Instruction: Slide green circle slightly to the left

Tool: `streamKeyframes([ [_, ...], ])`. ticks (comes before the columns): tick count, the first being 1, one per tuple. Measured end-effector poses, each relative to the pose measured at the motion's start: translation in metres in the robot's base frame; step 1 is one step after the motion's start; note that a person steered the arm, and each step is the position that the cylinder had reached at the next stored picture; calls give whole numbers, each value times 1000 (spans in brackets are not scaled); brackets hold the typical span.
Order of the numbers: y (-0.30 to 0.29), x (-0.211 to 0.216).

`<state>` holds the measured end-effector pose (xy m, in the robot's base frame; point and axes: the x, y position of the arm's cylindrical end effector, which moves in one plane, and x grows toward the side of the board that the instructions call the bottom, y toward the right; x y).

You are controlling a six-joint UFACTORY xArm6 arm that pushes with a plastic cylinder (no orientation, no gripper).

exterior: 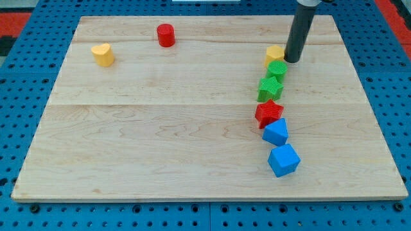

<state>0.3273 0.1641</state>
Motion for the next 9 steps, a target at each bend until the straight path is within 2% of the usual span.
streamKeyframes([
  [1,2,0],
  [2,55,19],
  [3,67,61],
  [4,39,71],
  [7,9,43],
  [9,-8,41],
])
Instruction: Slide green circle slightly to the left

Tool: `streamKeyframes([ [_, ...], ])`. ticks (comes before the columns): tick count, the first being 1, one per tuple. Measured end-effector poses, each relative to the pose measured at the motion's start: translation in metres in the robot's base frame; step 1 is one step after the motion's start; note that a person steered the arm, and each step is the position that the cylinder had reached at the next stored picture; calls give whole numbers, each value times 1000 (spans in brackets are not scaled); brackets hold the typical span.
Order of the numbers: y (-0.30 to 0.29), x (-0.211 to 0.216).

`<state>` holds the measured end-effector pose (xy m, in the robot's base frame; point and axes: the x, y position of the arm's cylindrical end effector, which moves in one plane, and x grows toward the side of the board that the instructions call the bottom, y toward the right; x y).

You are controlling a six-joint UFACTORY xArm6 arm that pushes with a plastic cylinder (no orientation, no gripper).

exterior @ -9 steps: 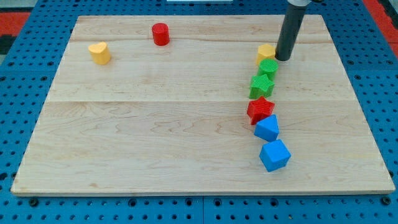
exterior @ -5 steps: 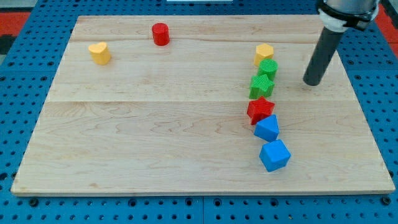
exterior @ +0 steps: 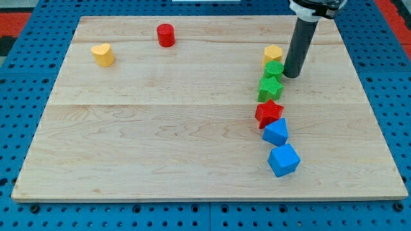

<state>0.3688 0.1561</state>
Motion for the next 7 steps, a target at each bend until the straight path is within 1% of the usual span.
streamKeyframes([
  [1,6,-1],
  [2,61,-44],
  [3,39,-101],
  [4,-54,-113],
  [5,-138,-93],
  [6,-165,-43],
  [7,-243,-61],
])
